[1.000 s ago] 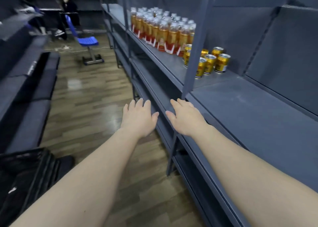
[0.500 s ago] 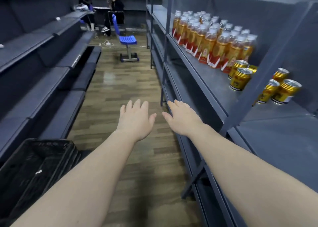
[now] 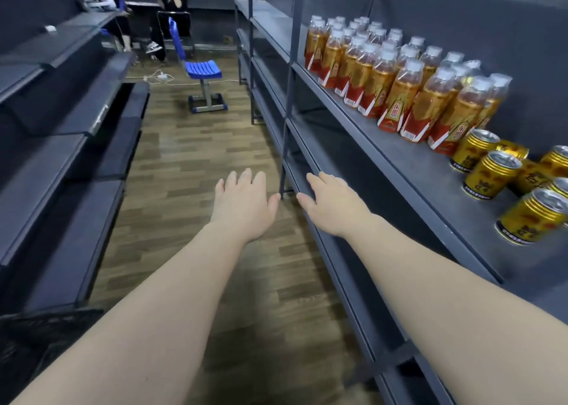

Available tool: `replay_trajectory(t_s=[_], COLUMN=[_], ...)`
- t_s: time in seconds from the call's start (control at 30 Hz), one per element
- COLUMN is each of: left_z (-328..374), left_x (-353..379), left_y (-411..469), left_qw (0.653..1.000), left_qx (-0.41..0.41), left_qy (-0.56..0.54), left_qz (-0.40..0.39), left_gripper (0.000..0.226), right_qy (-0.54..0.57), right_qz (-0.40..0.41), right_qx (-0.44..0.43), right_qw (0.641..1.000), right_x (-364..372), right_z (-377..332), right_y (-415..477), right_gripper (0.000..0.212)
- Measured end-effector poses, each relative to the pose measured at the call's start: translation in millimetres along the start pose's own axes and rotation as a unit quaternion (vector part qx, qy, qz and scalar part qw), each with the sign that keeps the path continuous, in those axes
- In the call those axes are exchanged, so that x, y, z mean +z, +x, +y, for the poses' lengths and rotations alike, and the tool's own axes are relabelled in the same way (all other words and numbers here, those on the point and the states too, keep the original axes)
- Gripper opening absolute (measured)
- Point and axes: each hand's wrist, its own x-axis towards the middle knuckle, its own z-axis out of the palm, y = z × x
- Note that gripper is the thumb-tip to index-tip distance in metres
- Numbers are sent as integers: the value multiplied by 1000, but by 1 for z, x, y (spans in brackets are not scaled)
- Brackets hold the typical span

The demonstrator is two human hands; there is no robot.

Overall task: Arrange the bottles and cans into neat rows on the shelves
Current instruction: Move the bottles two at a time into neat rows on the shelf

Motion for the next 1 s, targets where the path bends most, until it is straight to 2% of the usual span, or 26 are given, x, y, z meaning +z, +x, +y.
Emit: replay_trajectory(t_s=[0.27,0.53,0.83,1.0], left_z=[-9,-12,31,76], left_x=[4,11,9,21], left_y=[82,172,276,324], left_qw=[999,999,996,989], left_qx=[48,48,82,144], left_qy=[6,21,26,26], left_qz=[-12,-7,17,17], left_gripper=[47,45,42,54], right_qy=[6,28,52,64], right_qz=[-2,9,48,78], right_qx=[41,28,37,86], right_qw=[999,999,997,991], right_x=[-3,-6,-33,-45], right_z=[4,26,84,132], right_y=[72,162,243,252], right_gripper=[52,58,54,54])
